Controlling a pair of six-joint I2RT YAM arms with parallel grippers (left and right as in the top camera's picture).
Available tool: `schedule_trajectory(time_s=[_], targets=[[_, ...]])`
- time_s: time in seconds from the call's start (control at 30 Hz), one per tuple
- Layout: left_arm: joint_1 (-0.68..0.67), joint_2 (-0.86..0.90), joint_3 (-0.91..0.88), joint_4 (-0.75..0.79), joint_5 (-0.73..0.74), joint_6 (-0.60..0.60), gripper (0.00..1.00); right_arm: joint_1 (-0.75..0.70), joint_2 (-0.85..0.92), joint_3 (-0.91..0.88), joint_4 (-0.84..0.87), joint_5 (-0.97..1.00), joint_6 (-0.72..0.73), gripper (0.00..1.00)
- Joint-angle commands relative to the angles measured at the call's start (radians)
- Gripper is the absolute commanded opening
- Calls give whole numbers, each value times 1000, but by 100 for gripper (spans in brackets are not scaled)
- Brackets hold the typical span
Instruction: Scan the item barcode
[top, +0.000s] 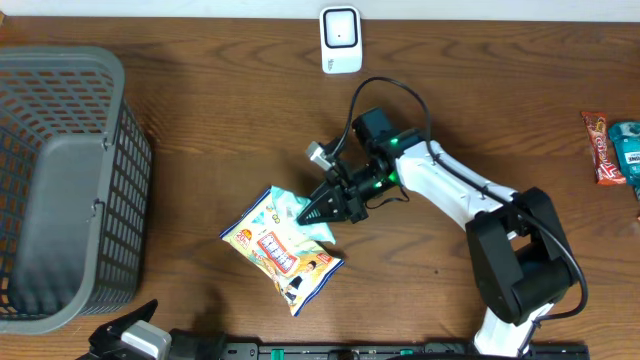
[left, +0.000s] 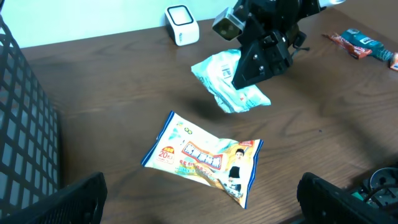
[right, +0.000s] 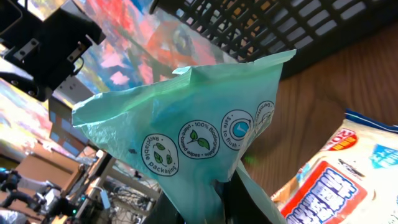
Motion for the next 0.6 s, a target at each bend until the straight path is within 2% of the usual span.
schedule_trajectory(time_s=[0.0, 0.27, 0.43, 0.53, 0.57], targets=[[1, -3, 4, 3, 12, 3, 98, 20, 8, -5, 3, -50, -38, 1], [0, -3, 4, 3, 12, 3, 98, 34, 8, -5, 2, -50, -61, 1], [1, -3, 4, 3, 12, 3, 98, 32, 8, -6, 13, 11, -135, 1], [0, -3, 4, 3, 13, 3, 98, 24, 8, -5, 35, 234, -14, 1], [1, -3, 4, 3, 12, 3, 98, 12, 8, 2, 41, 422, 113, 1]])
